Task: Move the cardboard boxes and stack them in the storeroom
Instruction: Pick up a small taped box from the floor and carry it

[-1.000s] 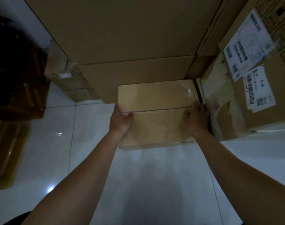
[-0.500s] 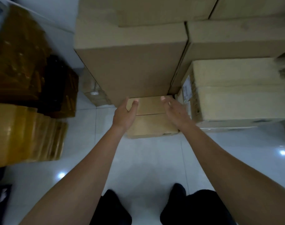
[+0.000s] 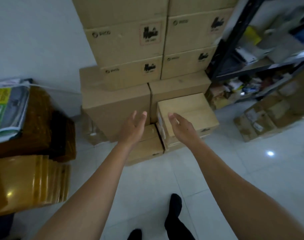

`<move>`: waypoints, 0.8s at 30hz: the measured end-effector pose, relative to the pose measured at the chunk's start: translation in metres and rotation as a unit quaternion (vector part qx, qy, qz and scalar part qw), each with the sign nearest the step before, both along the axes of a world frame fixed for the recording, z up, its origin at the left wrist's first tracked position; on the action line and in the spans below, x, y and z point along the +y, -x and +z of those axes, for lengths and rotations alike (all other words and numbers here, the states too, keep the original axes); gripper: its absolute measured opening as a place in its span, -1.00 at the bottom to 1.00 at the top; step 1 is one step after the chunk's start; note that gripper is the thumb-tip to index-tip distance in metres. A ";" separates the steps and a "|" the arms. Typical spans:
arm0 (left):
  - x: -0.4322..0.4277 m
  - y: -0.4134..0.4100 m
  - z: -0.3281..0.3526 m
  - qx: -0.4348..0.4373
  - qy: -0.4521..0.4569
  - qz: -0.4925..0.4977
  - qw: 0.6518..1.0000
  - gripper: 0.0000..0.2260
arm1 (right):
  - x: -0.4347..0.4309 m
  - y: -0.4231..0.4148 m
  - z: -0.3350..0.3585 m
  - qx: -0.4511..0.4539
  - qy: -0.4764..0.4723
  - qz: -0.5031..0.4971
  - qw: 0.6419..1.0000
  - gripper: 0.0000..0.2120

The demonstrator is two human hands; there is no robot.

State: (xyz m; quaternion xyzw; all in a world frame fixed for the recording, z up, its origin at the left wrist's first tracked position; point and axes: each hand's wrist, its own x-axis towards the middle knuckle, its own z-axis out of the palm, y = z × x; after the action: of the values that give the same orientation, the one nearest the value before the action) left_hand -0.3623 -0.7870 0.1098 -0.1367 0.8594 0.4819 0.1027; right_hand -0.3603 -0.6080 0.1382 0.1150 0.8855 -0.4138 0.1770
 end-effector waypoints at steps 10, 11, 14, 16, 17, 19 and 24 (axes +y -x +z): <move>0.069 -0.035 0.077 0.038 -0.047 -0.157 0.986 -0.32 | 0.065 -0.091 0.067 0.026 -0.038 -0.144 0.988 -0.35; 0.083 -0.036 0.084 0.037 -0.050 -0.176 0.982 -0.29 | 0.077 -0.098 0.073 0.032 -0.041 -0.158 0.986 -0.35; 0.125 -0.038 0.096 0.029 -0.061 -0.212 0.975 -0.29 | 0.110 -0.114 0.085 0.051 -0.042 -0.191 0.979 -0.38; 0.156 -0.040 0.101 0.037 -0.054 -0.241 0.968 -0.30 | 0.137 -0.123 0.089 0.057 -0.040 -0.219 0.973 -0.38; 0.172 -0.041 0.103 0.041 -0.051 -0.256 0.964 -0.30 | 0.152 -0.127 0.089 0.061 -0.036 -0.234 0.970 -0.38; 0.208 -0.042 0.106 0.045 -0.050 -0.282 0.957 -0.30 | 0.184 -0.135 0.090 0.070 -0.025 -0.262 0.962 -0.34; 0.306 -0.037 0.110 0.046 -0.044 -0.307 0.950 -0.31 | 0.276 -0.146 0.088 0.088 -0.028 -0.302 0.949 -0.40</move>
State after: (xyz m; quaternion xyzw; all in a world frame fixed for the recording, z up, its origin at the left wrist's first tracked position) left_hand -0.3250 -0.4811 0.2200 0.1605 0.8417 0.4701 0.2117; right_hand -0.2143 -0.3320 0.2259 0.3451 0.8327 -0.4314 -0.0386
